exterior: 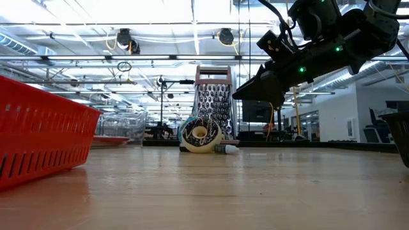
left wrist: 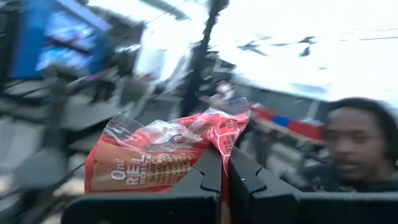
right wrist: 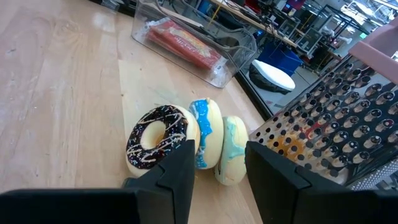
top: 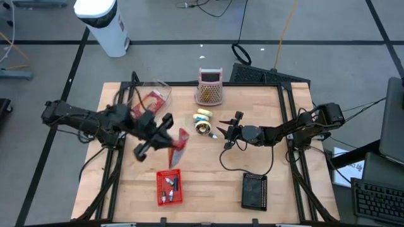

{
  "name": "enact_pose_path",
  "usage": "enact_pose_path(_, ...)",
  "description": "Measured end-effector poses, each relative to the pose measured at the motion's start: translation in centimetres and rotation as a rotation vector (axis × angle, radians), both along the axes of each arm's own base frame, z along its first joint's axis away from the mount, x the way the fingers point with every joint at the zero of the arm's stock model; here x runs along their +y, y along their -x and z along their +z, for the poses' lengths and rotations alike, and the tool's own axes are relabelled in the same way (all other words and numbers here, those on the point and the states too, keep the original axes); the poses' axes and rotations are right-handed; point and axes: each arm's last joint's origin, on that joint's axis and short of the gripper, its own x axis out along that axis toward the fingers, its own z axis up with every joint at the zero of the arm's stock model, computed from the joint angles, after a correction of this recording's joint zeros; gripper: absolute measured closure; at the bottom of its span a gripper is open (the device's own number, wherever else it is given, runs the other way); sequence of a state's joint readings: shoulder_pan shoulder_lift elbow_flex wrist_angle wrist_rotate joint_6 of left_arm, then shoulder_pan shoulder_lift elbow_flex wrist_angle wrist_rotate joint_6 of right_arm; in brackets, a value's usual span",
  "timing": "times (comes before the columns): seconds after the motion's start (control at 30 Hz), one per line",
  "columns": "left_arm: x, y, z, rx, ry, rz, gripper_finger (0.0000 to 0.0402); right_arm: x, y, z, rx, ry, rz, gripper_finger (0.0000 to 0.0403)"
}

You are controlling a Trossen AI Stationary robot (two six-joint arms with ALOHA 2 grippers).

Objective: Pick & Place Food Item
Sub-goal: Put the red popcorn bag into the transparent bin

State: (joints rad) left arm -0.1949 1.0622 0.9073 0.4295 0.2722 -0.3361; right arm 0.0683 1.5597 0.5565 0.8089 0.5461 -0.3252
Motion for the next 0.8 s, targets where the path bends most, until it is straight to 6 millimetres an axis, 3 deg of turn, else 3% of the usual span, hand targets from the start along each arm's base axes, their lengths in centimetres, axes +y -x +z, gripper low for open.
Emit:
enact_pose_path(0.27,-3.1,1.3,1.0,-0.163,-0.068,-0.101,0.0401,-0.1,0.0,0.0,-0.001,-0.002,-0.003,0.0273)
enact_pose_path(0.53,-3.6,1.3,0.7,-0.143,-0.095,-0.048,0.0399,-0.1,0.0,0.0,-0.002,-0.002,-0.003,0.0273)
enact_pose_path(0.8,-2.2,0.6,-1.0,0.036,-0.25,0.266,0.04,-0.1,0.0,0.0,-0.011,-0.019,-0.008,0.0273)
